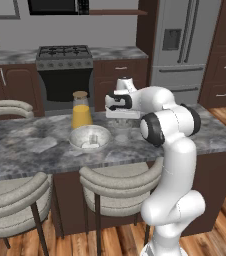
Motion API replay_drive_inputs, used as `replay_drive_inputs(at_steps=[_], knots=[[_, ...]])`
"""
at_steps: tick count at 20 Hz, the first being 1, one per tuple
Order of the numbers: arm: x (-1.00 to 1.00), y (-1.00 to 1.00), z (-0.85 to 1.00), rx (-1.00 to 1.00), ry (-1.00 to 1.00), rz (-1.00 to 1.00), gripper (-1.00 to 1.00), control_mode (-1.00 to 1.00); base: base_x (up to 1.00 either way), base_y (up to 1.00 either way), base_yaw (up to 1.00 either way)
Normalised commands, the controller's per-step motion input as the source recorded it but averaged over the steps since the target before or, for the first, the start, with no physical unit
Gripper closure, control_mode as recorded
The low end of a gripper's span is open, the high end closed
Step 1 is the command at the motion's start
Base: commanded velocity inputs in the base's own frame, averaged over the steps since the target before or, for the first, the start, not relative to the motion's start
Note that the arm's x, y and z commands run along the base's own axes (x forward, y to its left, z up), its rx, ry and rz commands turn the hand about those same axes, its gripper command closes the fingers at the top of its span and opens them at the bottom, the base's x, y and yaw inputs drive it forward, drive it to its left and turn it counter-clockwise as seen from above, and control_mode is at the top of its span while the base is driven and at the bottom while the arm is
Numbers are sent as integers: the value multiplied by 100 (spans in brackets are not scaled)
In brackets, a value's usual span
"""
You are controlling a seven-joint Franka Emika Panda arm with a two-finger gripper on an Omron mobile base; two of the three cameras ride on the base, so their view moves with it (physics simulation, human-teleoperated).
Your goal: There are two ice cubes in the ice bowl. Place both ice cubes in the glass cup.
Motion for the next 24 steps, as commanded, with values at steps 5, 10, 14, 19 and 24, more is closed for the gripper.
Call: replay_drive_inputs(at_steps=[5, 10, 14, 19, 24], knots=[[0, 0, 0, 0, -4, 1, -100, -100, 0, 0, 0], [0, 0, 7, 0, -4, 0, -100, -100, 0, 0, 0], [-3, 0, 47, 0, -10, 0, -100, -100, 0, 0, 0], [-84, 32, 24, 0, -10, 5, -100, -100, 0, 0, 0], [-57, 50, 0, 0, -2, 10, -100, -100, 0, 0, 0]])
